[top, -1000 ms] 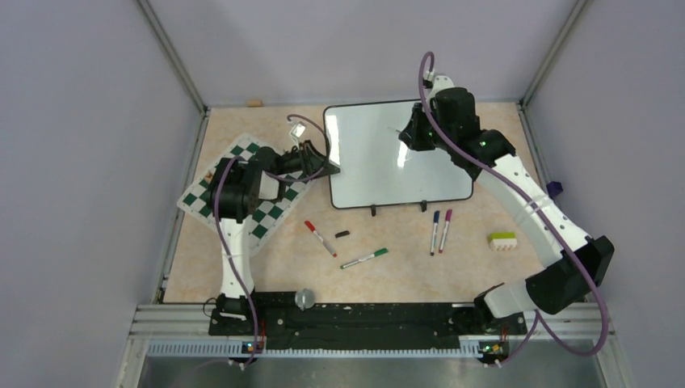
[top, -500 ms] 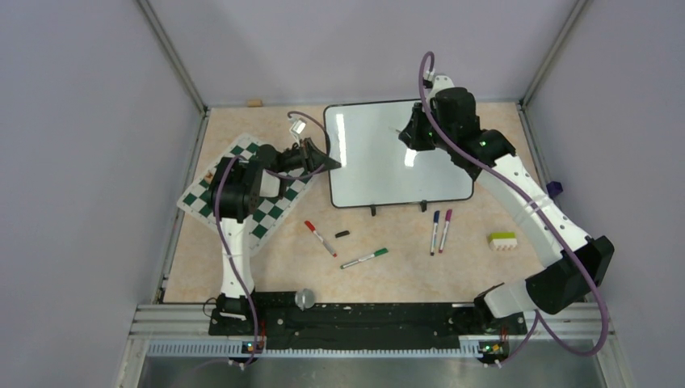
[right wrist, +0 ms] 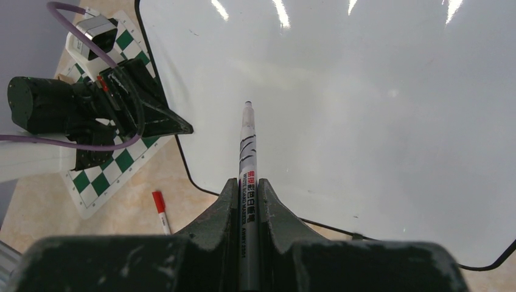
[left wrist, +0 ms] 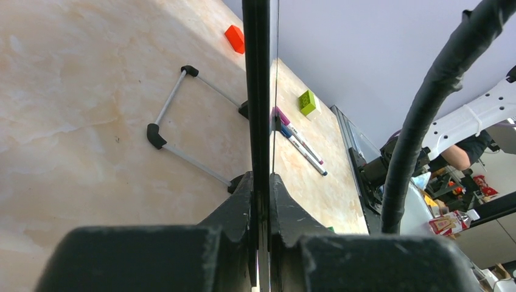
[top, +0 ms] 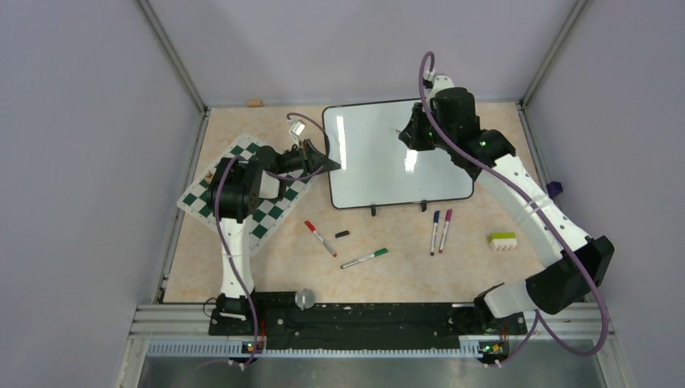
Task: Write a sentence on the whiteboard
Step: Adjust the whiteboard at the center of the board, then write a sentence on the whiteboard.
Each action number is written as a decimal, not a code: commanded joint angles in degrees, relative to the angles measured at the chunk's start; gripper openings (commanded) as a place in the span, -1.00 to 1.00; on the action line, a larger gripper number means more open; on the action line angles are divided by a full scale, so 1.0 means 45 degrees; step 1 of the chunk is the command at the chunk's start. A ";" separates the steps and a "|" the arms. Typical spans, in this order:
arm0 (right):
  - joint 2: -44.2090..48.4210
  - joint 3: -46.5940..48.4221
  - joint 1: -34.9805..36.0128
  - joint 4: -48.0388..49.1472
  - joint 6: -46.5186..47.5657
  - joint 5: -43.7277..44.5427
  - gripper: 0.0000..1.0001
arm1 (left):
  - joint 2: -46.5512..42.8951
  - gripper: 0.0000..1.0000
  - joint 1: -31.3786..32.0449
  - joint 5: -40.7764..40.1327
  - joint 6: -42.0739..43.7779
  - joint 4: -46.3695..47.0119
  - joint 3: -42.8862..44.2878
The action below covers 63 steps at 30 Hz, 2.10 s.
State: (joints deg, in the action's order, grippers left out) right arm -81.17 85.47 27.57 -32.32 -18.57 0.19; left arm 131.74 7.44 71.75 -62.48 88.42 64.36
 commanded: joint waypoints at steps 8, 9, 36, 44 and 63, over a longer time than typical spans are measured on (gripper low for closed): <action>0.0246 0.0389 -0.0069 0.0564 0.0020 0.0083 -1.00 | -0.0361 -1.00 0.0079 0.3041 0.0964 0.0973 -0.0517; 0.0244 0.0382 -0.0065 0.0575 0.0007 0.0052 -1.00 | -0.0396 -1.00 0.0101 0.3163 0.0987 0.0973 -0.0606; -0.0753 0.1762 0.0823 0.0459 0.0771 0.0423 -1.00 | -0.0360 -0.99 0.0514 0.1369 0.0096 0.0976 -0.0206; -0.0785 0.1944 0.1046 0.0324 0.1069 0.0656 -1.00 | -0.0635 -1.00 0.0514 0.0831 0.0042 0.0975 -0.0554; -0.1980 0.3498 0.1701 -0.0163 0.0994 0.1784 -1.00 | -0.1341 -1.00 0.0534 -0.0494 0.0855 0.0976 -0.1960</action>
State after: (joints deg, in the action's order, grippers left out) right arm -89.62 97.67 34.59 -34.11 -13.98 6.83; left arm 128.70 8.45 69.49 -61.84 89.38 58.78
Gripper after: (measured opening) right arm 0.088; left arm 0.078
